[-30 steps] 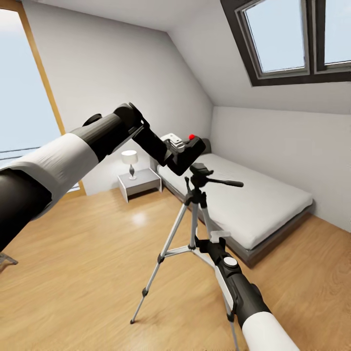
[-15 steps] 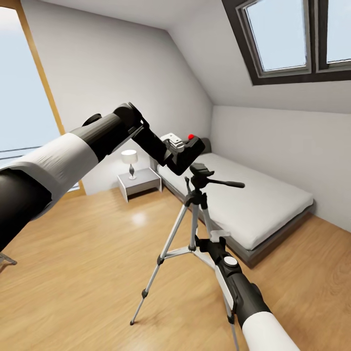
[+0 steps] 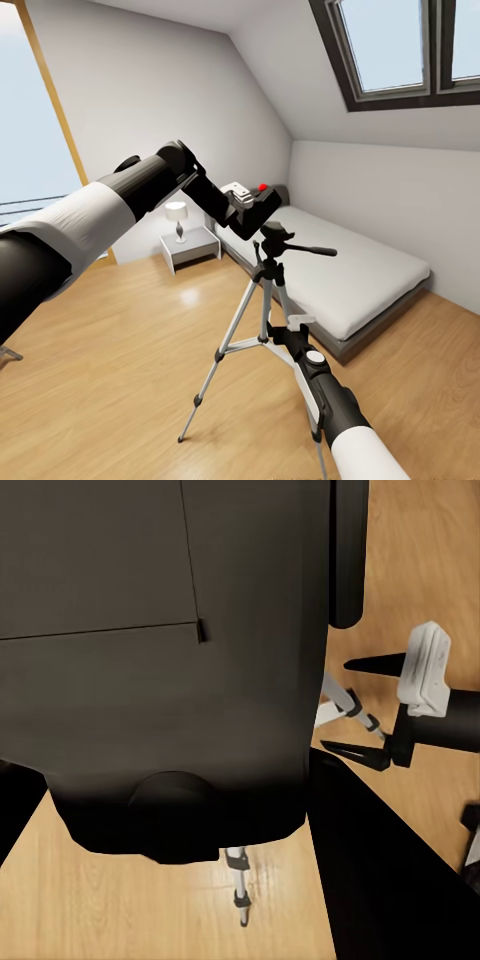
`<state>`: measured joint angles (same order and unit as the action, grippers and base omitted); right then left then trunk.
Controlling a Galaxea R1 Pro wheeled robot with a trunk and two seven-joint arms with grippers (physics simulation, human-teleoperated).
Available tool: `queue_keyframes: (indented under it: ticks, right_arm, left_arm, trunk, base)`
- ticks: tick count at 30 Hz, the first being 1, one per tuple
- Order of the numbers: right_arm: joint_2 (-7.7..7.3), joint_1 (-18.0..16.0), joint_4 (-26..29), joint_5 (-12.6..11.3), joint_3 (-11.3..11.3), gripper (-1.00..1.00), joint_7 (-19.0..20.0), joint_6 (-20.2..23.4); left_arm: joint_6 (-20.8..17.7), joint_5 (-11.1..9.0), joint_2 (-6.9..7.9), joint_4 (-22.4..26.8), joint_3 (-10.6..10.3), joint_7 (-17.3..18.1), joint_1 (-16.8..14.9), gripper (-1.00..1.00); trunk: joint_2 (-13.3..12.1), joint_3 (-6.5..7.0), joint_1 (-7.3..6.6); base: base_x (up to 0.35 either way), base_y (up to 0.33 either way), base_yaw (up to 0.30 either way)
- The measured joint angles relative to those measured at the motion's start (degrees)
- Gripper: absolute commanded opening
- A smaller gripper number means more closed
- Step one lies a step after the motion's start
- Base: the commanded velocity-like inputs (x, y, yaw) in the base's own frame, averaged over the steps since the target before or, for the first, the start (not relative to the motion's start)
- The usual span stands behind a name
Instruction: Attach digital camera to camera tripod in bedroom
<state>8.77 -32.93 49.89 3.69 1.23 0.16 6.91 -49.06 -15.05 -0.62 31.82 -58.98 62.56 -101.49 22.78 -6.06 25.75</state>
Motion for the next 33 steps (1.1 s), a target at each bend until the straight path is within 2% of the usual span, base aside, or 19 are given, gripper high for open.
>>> queue_keyframes:
  ticks: [12, 33]
  right_arm:
    - [-0.04, 0.00, 0.00, 0.03, 0.00, 1.00, 0.00, 0.00]
    - [-0.08, 0.00, 0.01, 0.08, -0.01, 1.00, -0.02, 0.00]
  left_arm:
    - [-0.01, 0.02, -0.12, 0.05, -0.10, -0.08, 0.00, -1.00]
    - [0.00, 0.07, -0.18, 0.27, -0.28, -0.08, 0.00, -1.00]
  trunk:
    - [0.00, -1.09, -0.01]
    - [0.01, -1.53, 0.00]
  base:
    - [0.161, 0.000, 0.000]
    - [0.006, 0.000, 0.000]
